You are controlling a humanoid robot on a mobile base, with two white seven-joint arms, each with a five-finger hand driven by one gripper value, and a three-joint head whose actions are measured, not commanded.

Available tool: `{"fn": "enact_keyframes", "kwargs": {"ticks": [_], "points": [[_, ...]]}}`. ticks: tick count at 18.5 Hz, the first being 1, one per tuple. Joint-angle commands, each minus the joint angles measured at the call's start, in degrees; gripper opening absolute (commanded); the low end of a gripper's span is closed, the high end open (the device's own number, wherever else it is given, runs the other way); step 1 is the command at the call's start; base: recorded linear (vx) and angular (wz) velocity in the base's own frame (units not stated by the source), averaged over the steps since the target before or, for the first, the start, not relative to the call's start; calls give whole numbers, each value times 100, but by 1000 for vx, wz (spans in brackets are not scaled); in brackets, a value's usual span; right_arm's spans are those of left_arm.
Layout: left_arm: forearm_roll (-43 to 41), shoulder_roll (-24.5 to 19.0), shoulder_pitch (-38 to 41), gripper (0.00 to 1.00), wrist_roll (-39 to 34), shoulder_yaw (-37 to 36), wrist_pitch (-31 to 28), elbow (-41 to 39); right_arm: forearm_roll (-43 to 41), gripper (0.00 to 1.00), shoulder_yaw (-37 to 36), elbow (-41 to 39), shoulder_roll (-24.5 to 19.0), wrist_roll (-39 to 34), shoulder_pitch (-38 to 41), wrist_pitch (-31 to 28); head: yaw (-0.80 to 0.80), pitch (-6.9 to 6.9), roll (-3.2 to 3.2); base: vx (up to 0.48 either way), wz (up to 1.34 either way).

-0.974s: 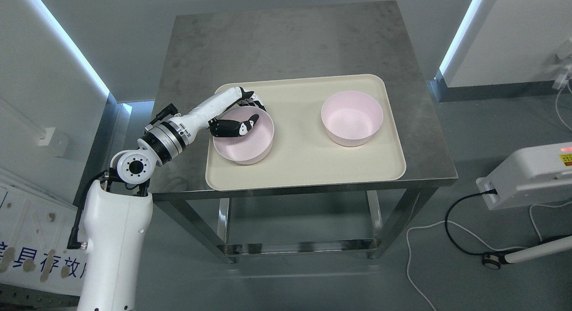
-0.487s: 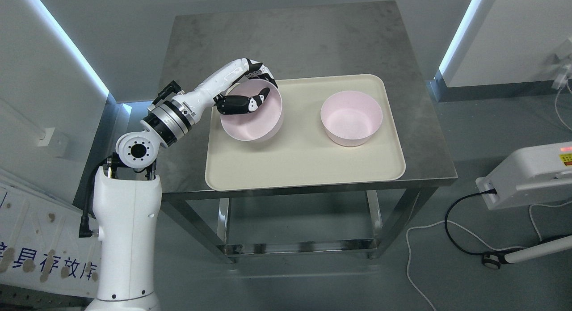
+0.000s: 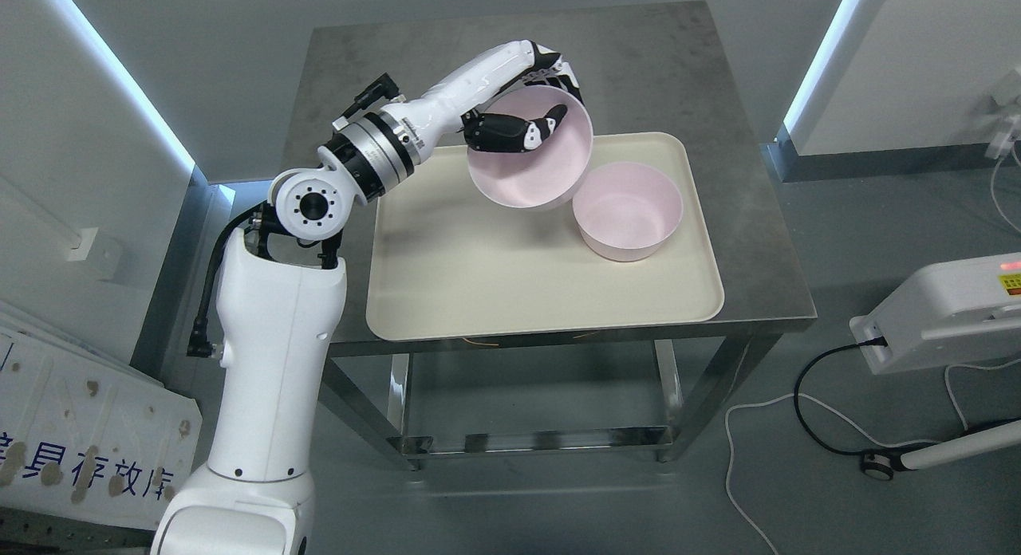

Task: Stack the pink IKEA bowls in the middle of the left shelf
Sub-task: 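Lift the pink bowl and lower it into the other pink bowl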

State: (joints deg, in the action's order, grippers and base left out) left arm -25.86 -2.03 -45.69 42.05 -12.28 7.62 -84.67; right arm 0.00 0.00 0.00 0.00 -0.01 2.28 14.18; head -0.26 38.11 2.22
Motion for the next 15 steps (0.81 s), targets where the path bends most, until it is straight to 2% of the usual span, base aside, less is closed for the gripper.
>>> {"fn": "enact_keyframes", "kwargs": {"ticks": [1,5,15], "points": [[-16,103,-808,1,-179,-2145,-33,1003,-9,100,-26,-100,100,1,0,-3,0,0,0,0,0],[-7,103,-1003,2,-513,-2393,2,1821,-9,100,-26,-100,100,1,0,-3,0,0,0,0,0],[-34,103,-1003,2,-690,-2068,20,2288,-9,100,-26,-100,100,1,0,-3,0,0,0,0,0]]}}
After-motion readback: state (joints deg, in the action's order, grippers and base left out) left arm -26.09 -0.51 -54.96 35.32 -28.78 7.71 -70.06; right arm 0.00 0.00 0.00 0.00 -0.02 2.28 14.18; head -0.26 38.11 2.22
